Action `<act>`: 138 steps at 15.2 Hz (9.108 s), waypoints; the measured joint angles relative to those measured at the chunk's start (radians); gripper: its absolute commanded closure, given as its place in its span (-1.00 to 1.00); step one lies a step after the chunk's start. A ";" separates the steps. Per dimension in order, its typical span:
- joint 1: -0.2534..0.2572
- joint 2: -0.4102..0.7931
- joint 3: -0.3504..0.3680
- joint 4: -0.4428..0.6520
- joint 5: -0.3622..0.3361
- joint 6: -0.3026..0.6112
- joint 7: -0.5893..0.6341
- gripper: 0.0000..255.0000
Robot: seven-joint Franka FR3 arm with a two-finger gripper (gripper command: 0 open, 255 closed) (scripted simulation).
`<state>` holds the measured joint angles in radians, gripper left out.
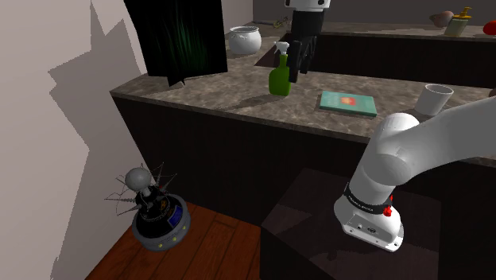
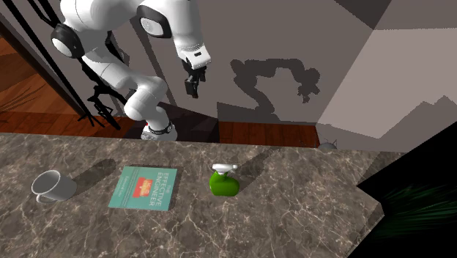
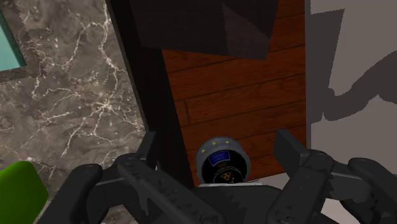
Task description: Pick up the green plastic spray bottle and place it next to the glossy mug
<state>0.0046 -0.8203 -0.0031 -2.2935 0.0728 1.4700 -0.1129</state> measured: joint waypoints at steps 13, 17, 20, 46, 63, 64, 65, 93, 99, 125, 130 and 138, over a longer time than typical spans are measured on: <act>-0.043 0.270 -0.186 0.200 -0.097 0.091 -0.204 -1.00; -0.053 0.385 -0.254 0.296 -0.104 0.119 -0.282 -1.00; -0.061 0.490 -0.310 0.421 -0.095 0.104 -0.351 -1.00; -0.099 0.773 -0.428 0.618 -0.006 0.188 -0.521 1.00; -0.105 0.812 -0.435 0.782 0.011 0.059 -0.525 1.00; -0.106 0.818 -0.437 0.805 0.013 0.041 -0.526 1.00; -0.107 0.822 -0.437 0.823 0.015 0.027 -0.526 1.00; -0.196 0.884 -0.507 1.236 0.061 -0.342 -0.632 1.00; -0.208 0.690 -0.520 1.031 -0.045 -0.313 -0.702 1.00; -0.340 0.392 -0.814 0.906 -0.325 -0.399 -1.211 1.00; -0.365 0.330 -0.787 0.789 -0.354 -0.336 -1.193 1.00; -0.401 0.245 -0.757 0.606 -0.387 -0.231 -1.158 1.00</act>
<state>-0.3967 -0.5750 -0.7597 -1.6872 -0.3141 1.2389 -1.2710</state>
